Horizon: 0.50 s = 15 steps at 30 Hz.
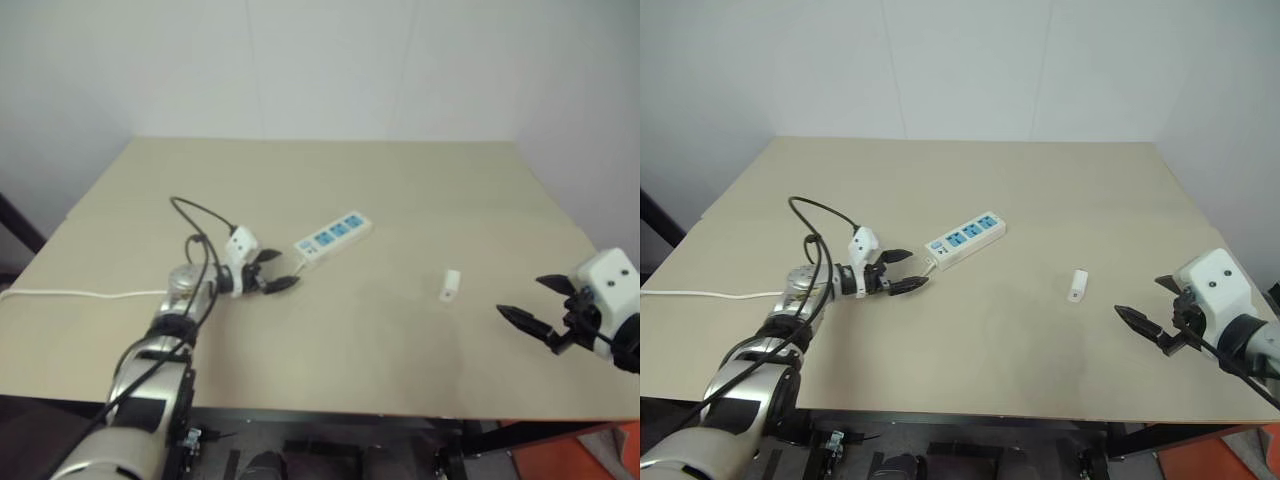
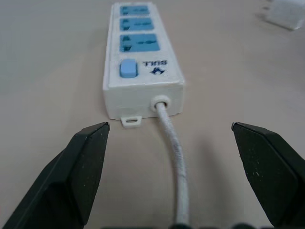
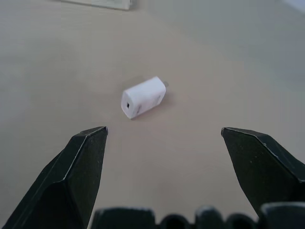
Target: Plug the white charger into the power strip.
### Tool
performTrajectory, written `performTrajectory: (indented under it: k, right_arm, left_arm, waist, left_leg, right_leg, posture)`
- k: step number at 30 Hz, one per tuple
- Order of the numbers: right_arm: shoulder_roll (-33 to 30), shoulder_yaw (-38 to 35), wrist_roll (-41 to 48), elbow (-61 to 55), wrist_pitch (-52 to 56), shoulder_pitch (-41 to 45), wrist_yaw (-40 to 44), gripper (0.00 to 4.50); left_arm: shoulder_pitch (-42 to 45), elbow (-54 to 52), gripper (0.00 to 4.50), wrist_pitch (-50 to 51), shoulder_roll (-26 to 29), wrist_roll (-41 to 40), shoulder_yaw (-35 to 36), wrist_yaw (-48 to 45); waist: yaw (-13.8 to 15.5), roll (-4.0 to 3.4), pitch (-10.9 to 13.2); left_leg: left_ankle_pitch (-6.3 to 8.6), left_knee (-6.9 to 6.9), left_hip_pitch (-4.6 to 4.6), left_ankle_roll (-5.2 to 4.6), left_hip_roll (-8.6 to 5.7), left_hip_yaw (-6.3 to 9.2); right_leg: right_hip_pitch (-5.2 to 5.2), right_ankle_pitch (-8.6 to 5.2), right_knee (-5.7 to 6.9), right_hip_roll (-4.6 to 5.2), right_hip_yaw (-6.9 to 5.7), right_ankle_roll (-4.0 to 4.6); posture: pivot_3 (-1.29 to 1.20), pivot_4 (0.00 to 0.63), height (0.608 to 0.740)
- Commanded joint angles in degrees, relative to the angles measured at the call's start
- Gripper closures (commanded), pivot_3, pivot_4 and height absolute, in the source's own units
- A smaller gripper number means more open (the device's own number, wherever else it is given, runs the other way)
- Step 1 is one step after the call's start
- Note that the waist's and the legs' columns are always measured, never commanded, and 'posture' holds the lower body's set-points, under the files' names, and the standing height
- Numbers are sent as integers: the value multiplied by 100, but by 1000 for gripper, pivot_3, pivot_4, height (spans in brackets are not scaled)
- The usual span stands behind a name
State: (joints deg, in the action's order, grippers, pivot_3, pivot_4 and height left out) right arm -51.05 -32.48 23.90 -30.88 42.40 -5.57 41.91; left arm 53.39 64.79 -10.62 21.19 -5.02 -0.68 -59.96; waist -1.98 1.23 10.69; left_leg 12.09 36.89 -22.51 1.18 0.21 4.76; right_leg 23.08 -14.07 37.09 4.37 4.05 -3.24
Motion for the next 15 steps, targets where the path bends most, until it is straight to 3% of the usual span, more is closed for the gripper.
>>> performTrajectory:
  k: [1, 3, 15]
  right_arm:
    - [128, -233, -22, -636, 32, -293, -184, 0]
    - [212, -231, -139, -799, -17, -544, -249, 0]
    - [390, -101, -241, -938, -44, -770, -515, 0]
  left_arm:
    - [286, 326, 201, -79, -2, 405, -226, 175]
    - [393, 455, 610, 118, -8, 552, -328, 106]
    - [490, 593, 4397, 481, -108, 769, -302, 61]
  waist:
    - [0, 1, 0]
    - [7, 2, 0]
    - [-6, 6, -5]
  left_leg:
    - [0, 0, -1, 0, 0, 0]
    - [0, -1, -3, 0, 0, 2]
    - [0, 2, 4, 0, -5, 3]
  right_leg:
    - [1, 0, 0, 0, 0, -1]
    - [2, -7, 1, -1, -1, -12]
    - [-6, -18, 1, 2, 1, -39]
  posture:
    - [0, 150, 740]
    - [0, 150, 740]
    - [0, 150, 740]
